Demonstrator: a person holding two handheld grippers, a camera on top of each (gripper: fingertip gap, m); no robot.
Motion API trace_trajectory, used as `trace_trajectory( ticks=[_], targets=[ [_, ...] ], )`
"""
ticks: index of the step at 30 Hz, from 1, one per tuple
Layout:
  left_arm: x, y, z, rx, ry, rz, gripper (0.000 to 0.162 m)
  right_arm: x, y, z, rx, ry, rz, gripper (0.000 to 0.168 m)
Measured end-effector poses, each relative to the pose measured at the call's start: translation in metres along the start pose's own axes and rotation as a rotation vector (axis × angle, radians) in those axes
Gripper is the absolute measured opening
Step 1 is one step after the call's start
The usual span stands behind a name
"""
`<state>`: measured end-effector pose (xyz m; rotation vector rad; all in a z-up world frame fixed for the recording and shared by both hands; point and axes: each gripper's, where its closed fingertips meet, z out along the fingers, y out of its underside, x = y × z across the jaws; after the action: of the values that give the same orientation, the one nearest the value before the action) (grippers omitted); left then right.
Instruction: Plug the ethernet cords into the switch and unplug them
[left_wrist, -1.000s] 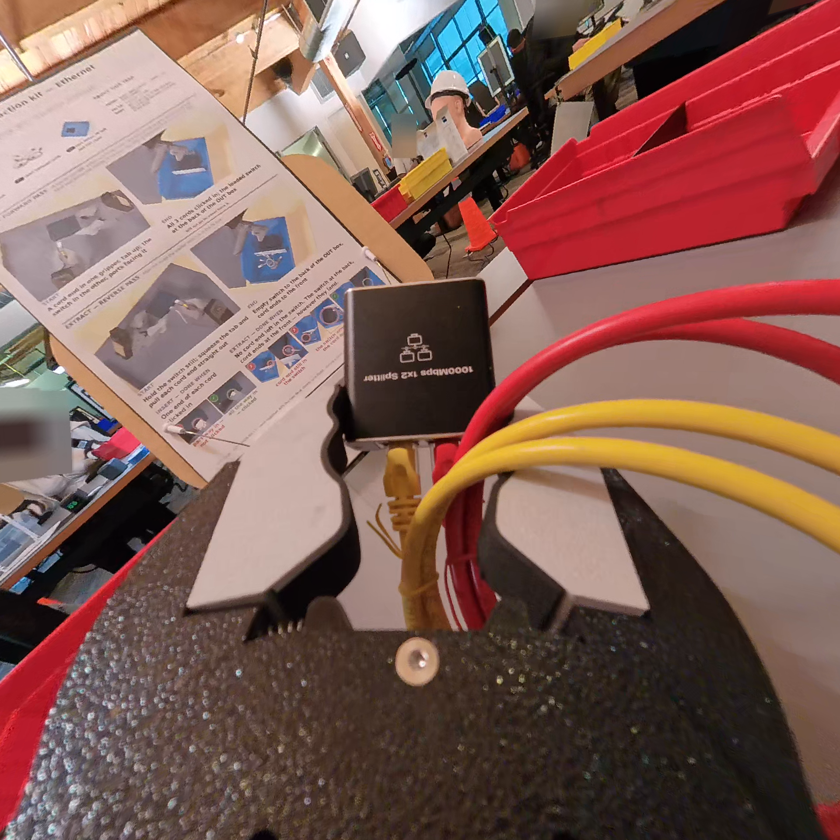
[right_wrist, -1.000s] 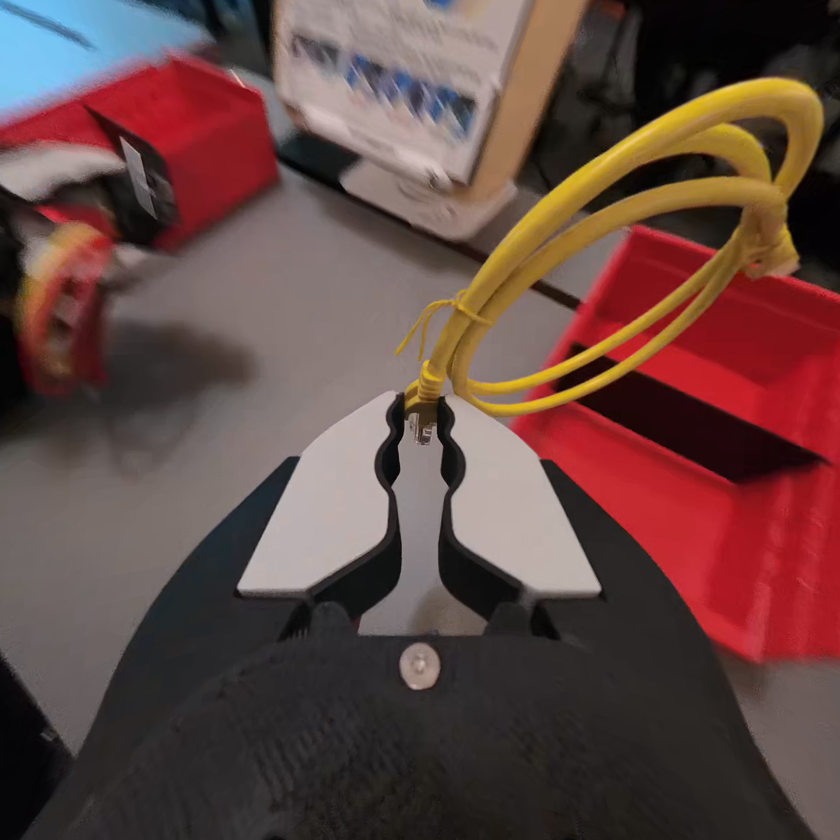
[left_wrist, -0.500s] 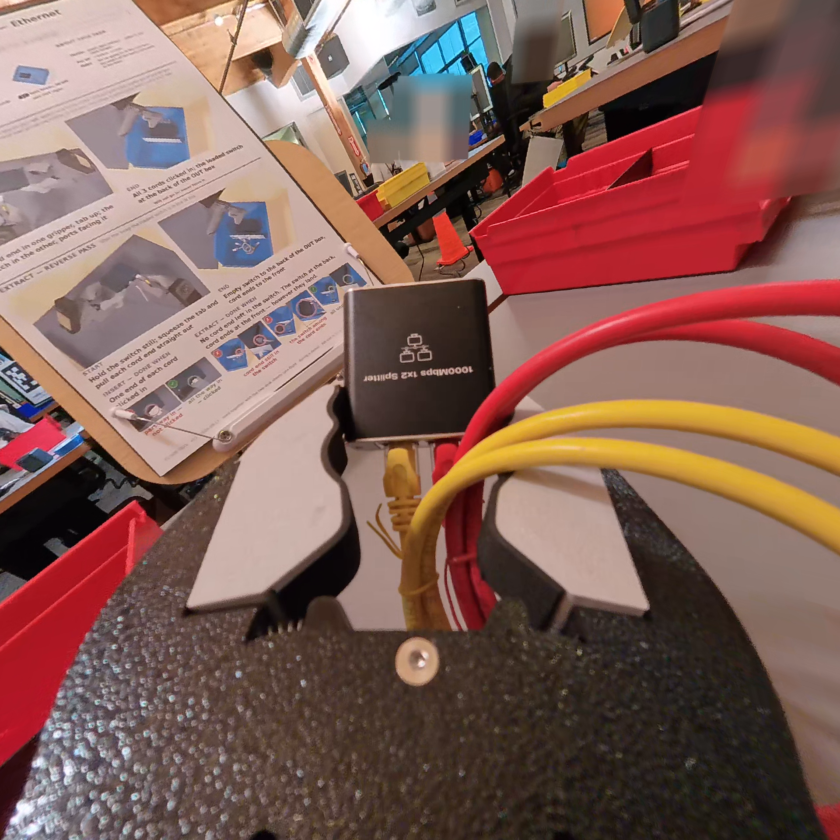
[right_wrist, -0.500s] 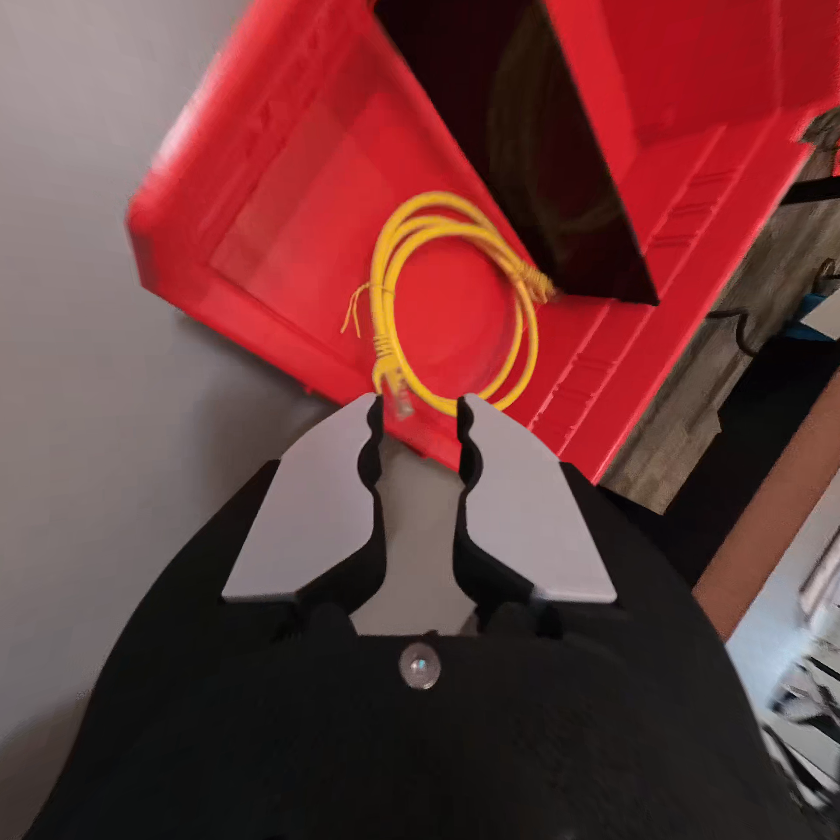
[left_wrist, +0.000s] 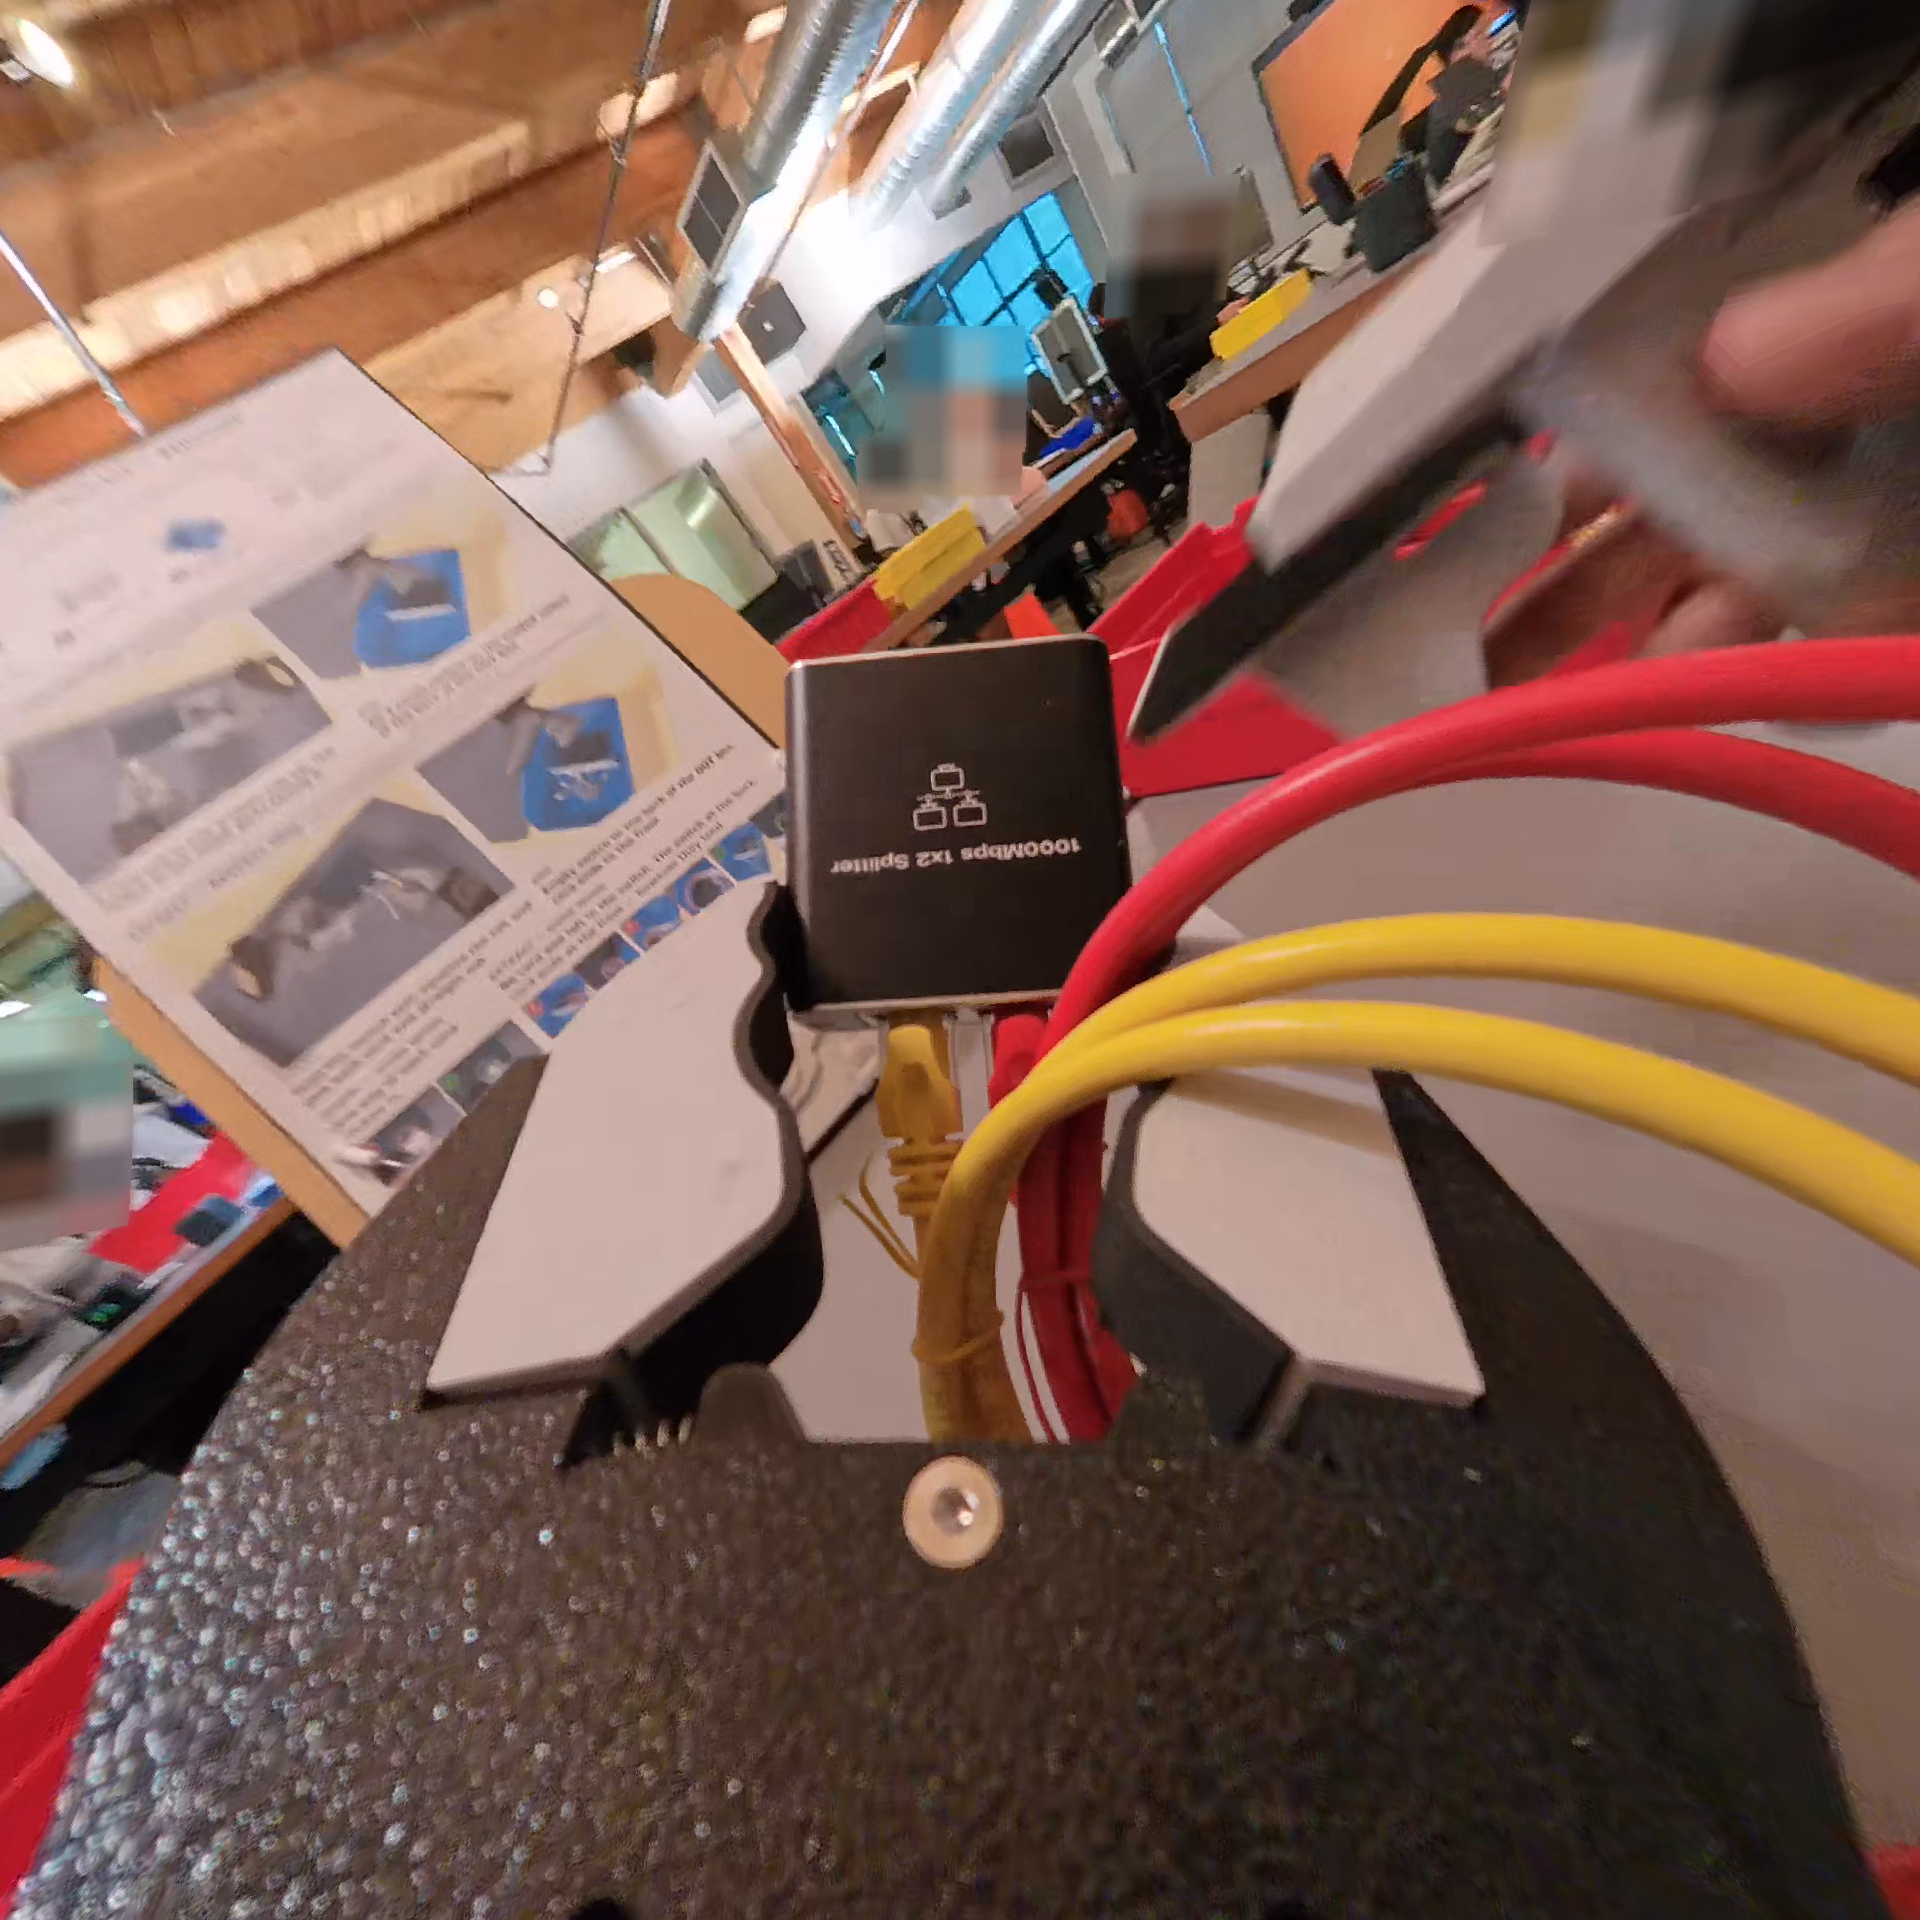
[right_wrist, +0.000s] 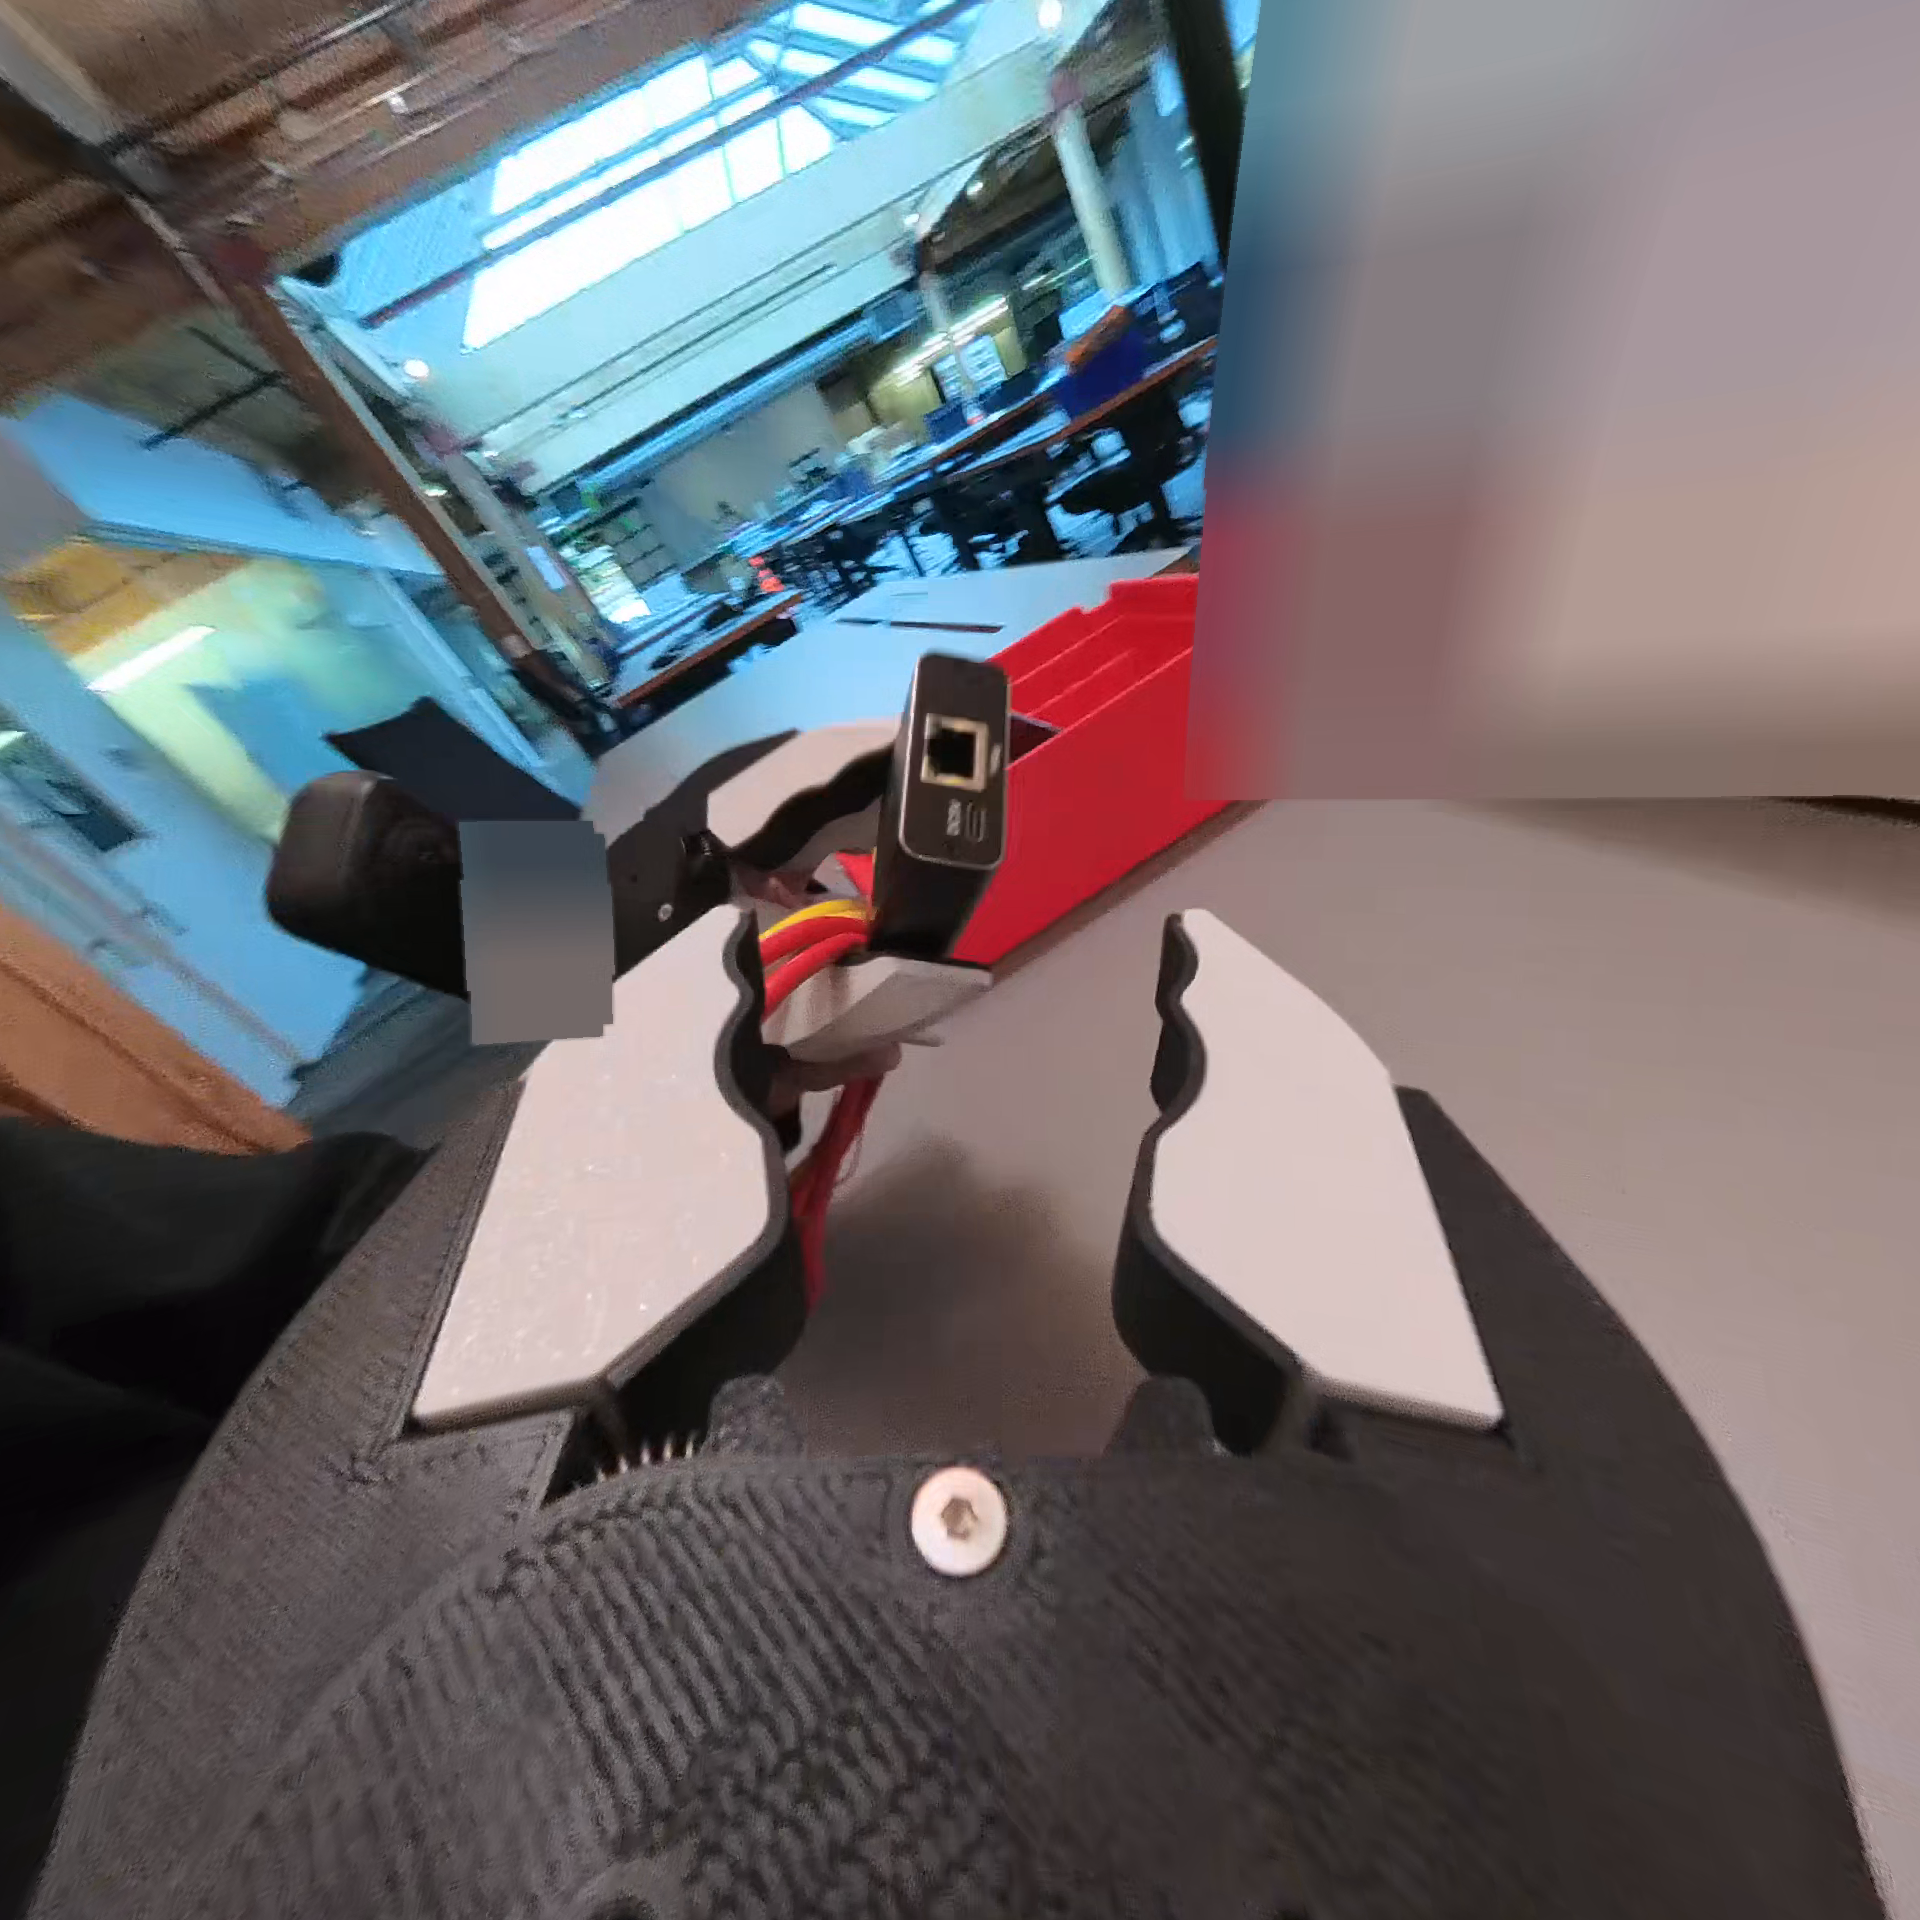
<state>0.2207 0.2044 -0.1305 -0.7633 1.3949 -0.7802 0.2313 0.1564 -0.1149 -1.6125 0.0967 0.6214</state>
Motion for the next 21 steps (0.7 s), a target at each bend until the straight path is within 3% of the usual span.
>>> trace_trajectory(
  ticks=[3,5,8,13,16,21],
  targets=[
    [0.009,-0.014,0.001,0.021,0.018,0.070,0.063,-0.020,0.005,0.031,0.028,-0.134,0.000,0.070],
    [0.013,-0.021,0.001,0.040,0.008,0.098,0.063,-0.021,0.005,0.039,0.042,-0.132,-0.027,0.027],
    [0.014,-0.024,0.002,0.051,0.004,0.109,0.064,-0.022,0.004,0.037,-0.006,-0.162,-0.072,0.027],
    [0.037,-0.023,-0.015,0.039,0.317,0.024,0.081,-0.014,0.008,0.014,-0.225,-0.160,-0.160,0.026],
    [0.026,-0.050,-0.032,0.108,0.494,-0.184,0.073,-0.018,0.016,-0.001,-0.397,-0.215,-0.255,0.026],
    [0.030,-0.063,-0.028,-0.018,0.773,-0.376,0.057,-0.039,0.016,0.002,-0.554,-0.291,-0.420,0.026]
  ],
)
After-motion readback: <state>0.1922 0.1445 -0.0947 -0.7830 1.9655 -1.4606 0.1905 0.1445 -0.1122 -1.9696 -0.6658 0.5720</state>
